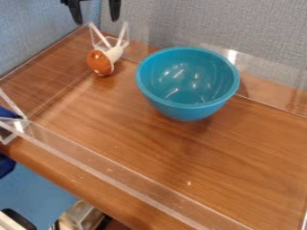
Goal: Put the mushroom in the blue bowl
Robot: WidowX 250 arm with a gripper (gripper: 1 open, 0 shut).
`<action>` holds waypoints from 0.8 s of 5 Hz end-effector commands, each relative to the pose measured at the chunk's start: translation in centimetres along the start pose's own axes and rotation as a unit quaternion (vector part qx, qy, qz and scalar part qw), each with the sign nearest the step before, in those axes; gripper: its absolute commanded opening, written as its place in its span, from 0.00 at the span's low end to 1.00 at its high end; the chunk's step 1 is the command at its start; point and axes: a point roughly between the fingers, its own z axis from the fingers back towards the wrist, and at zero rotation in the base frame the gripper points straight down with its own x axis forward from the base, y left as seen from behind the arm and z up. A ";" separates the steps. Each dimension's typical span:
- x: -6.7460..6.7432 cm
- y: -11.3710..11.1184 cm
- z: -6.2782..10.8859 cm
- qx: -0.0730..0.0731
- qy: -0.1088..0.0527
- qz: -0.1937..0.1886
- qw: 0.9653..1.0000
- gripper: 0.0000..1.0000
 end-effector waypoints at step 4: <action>2.2 0.0 -3.4 0.019 -0.014 -0.017 1.000 1.00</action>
